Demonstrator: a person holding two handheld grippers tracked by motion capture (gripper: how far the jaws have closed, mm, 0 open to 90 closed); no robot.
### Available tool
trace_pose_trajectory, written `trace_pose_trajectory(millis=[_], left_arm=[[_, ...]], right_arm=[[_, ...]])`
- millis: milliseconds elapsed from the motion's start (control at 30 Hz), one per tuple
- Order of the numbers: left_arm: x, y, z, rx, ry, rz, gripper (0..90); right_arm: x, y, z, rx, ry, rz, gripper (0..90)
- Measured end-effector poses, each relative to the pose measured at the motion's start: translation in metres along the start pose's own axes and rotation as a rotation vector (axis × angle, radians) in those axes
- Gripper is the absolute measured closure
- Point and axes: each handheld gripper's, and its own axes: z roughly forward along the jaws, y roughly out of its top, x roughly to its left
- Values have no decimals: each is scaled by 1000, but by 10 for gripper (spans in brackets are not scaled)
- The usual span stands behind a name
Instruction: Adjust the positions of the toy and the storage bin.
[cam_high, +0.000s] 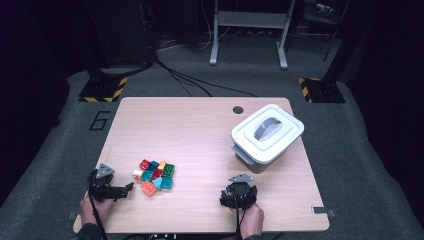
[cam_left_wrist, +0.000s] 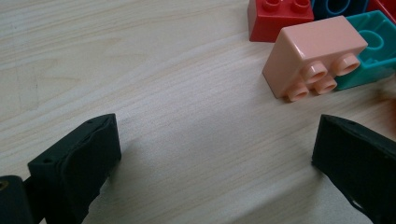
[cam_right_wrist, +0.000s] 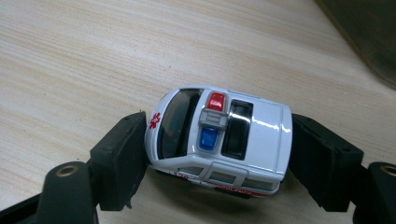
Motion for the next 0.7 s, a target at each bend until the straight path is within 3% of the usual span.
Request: trace_pose_trajectory(millis=[133,333,367,700], left_arm=[[0,0,0,-1,0,0,9],[0,0,0,0,-1,0,9],[0,0,0,1,-1,0,9],[0,0,0,0,-1,0,9]], right_arm=[[-3,-1,-1,-5,9,-18,234],[-8,-3,-3,-14,36,0,235],[-9,-3,-3,-19,36,-17,235],[-2,10,-8,-30,68,-48,235]])
